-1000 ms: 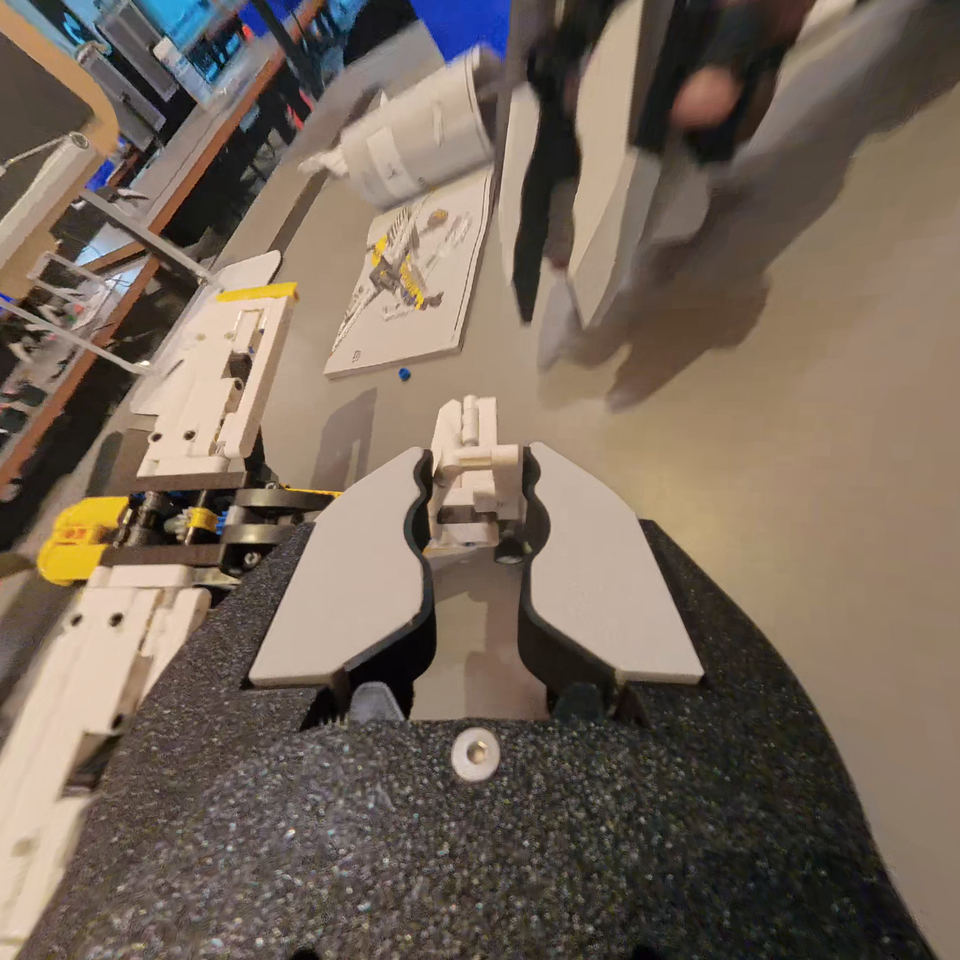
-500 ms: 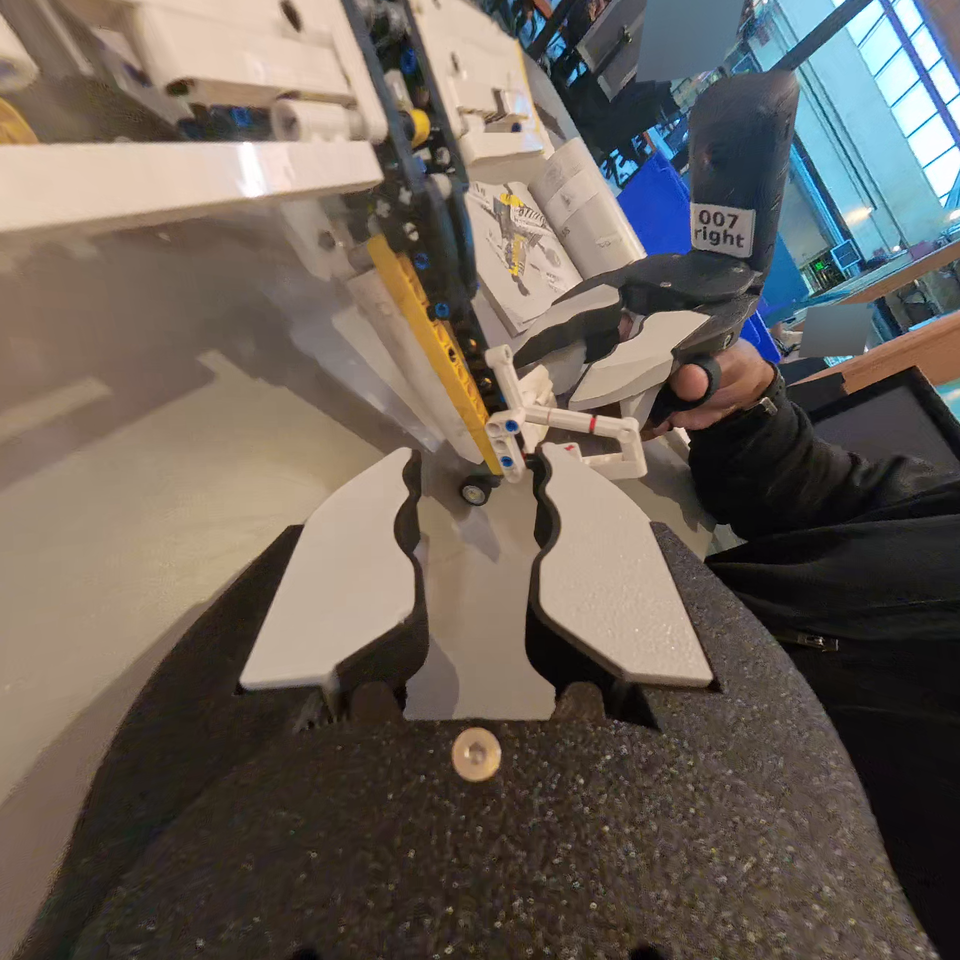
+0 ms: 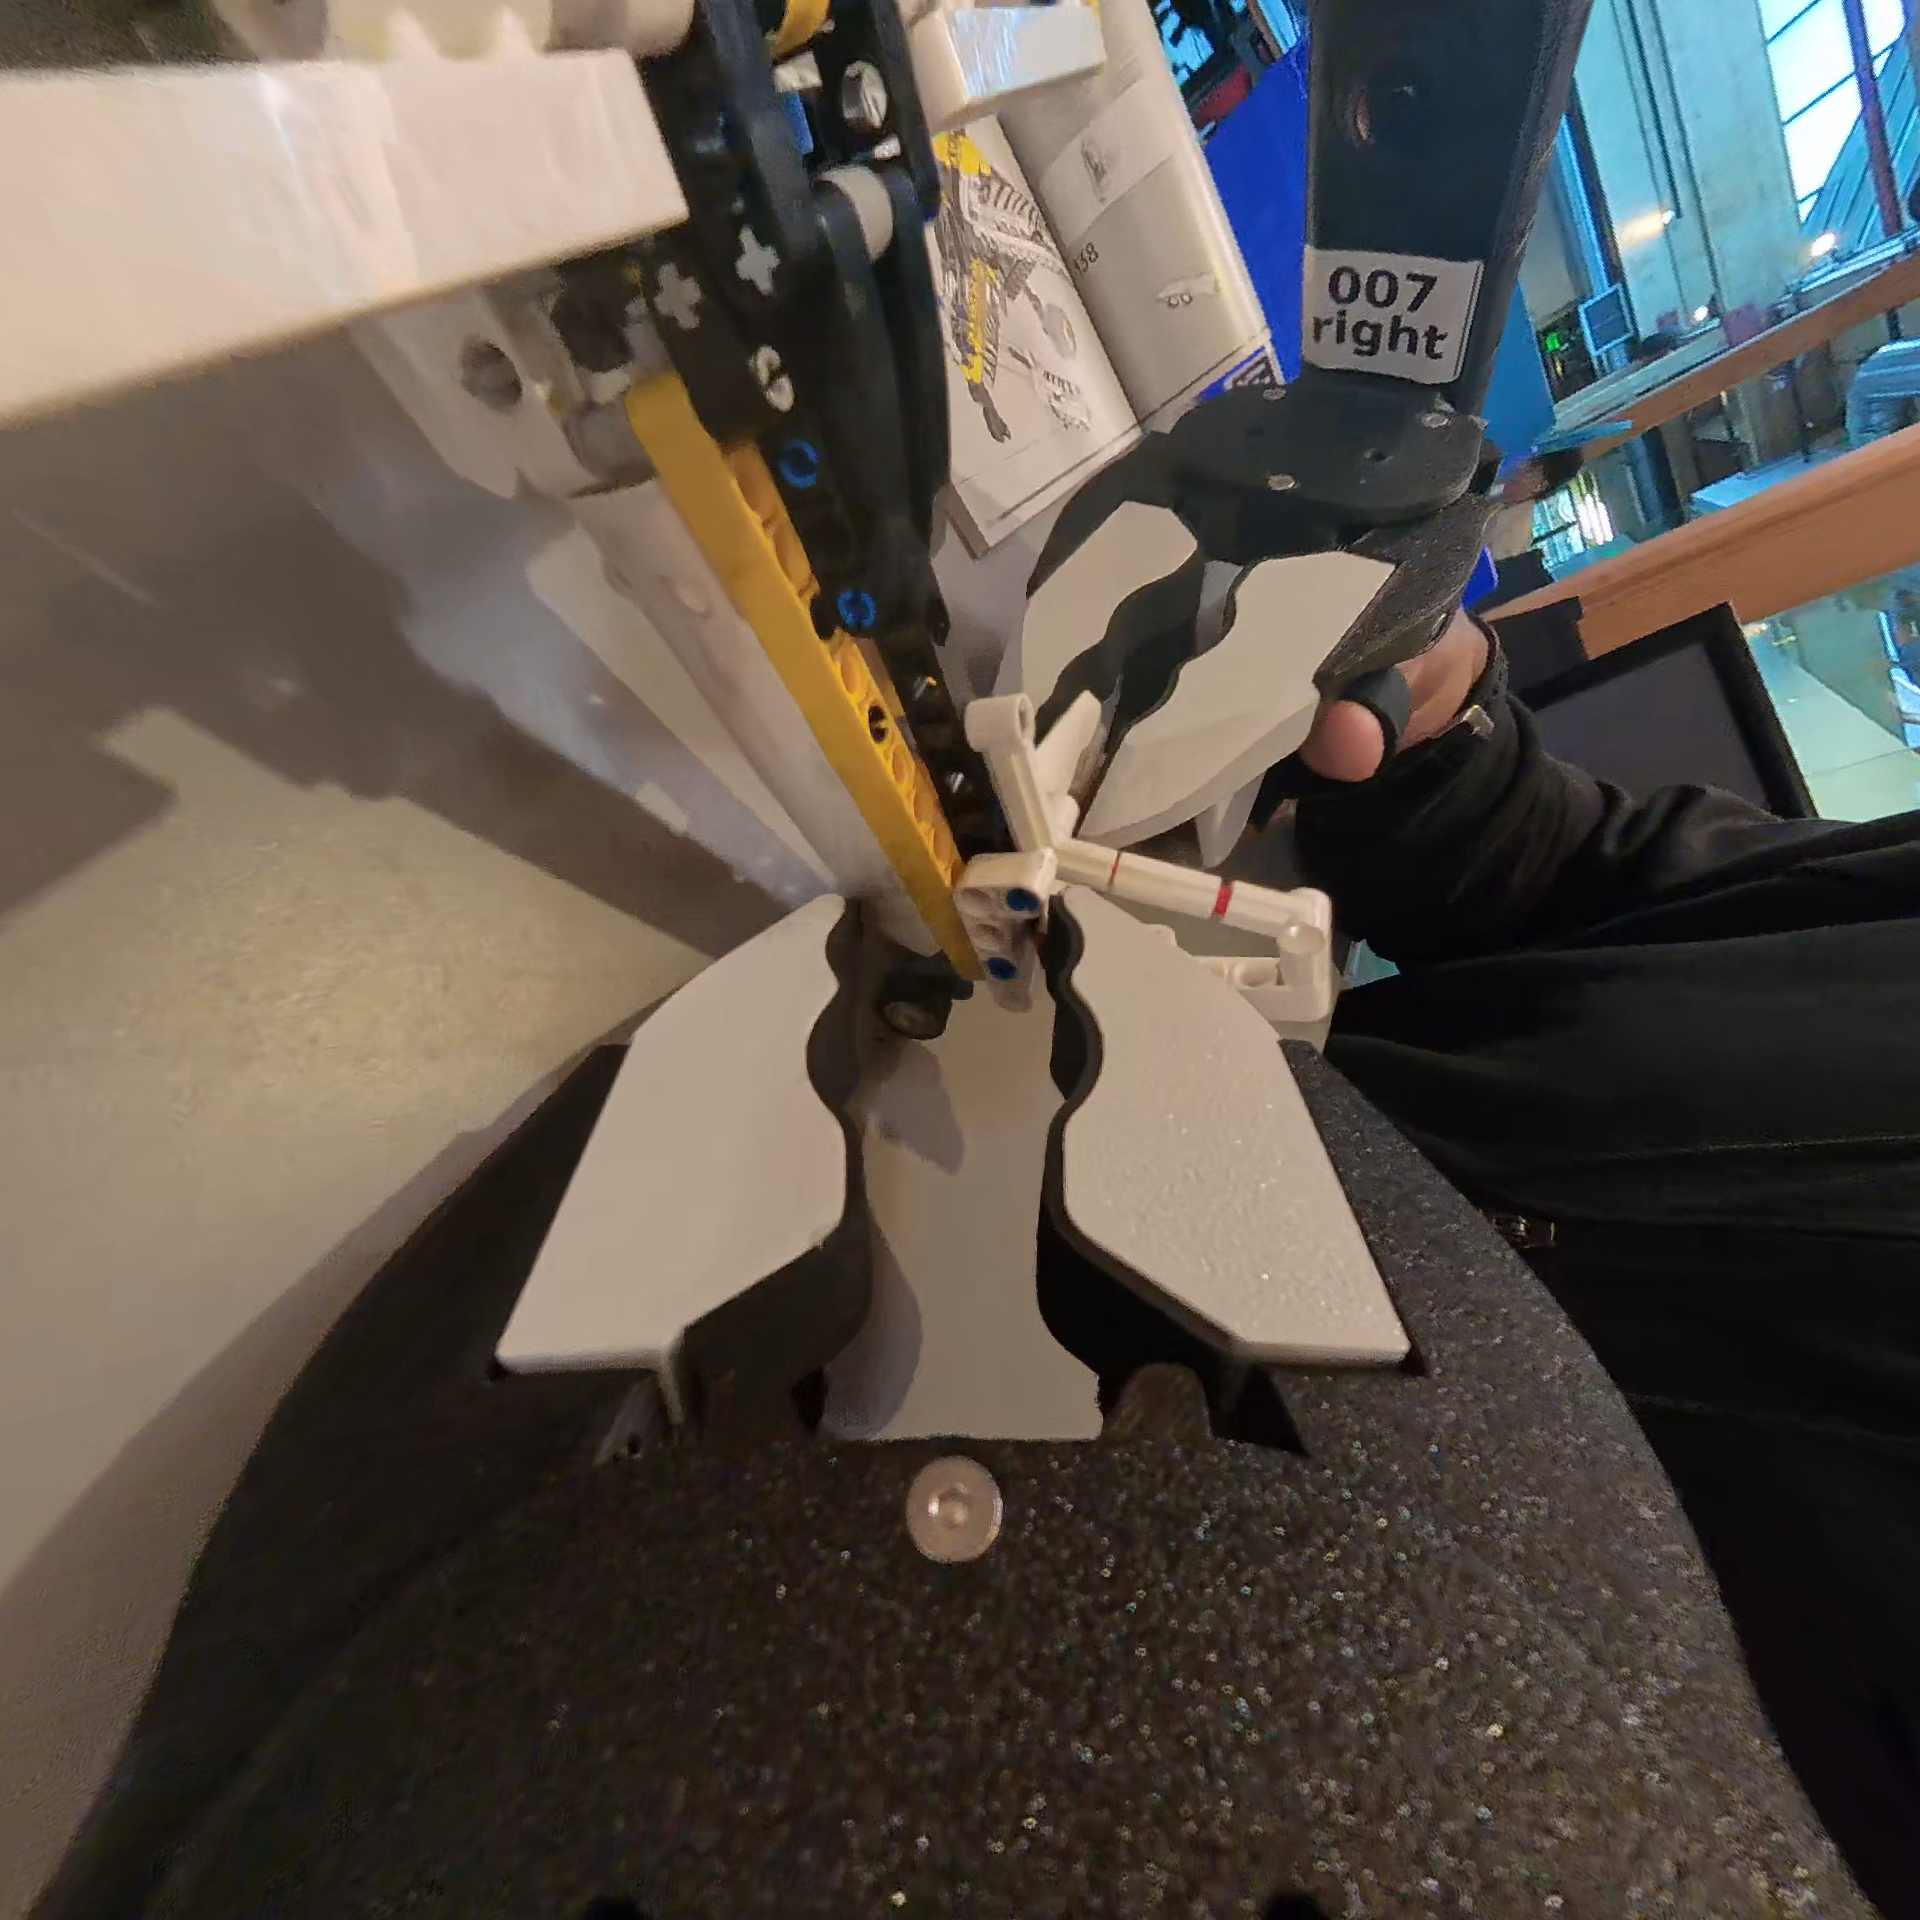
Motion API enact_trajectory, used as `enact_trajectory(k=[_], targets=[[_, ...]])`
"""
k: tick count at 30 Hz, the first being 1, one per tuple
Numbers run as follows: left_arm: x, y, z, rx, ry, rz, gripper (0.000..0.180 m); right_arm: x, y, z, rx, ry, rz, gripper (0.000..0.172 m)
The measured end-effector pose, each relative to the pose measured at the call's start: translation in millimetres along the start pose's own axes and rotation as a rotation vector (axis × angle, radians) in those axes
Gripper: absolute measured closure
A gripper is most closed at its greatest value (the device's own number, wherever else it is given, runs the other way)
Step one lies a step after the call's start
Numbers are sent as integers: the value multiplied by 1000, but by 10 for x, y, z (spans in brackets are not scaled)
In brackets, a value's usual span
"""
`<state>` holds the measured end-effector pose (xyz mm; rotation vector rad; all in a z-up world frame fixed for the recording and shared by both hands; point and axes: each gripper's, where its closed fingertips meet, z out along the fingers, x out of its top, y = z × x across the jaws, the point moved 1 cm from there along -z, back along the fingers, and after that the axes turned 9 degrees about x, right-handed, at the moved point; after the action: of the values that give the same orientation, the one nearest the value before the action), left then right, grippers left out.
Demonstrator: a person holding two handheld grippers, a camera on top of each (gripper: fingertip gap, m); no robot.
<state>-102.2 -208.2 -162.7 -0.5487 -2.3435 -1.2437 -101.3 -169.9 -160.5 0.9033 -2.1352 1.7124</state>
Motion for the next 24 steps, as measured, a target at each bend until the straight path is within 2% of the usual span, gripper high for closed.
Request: enact_trajectory(k=[13, 24], targets=[[-10, 61, 24, -92, -54, -6, 143, 14, -98, -17, 79, 54, 41, 160], [95, 181, -7, -233, 16, -121, 136, 143, -238, -87, 204, 157, 65, 163]])
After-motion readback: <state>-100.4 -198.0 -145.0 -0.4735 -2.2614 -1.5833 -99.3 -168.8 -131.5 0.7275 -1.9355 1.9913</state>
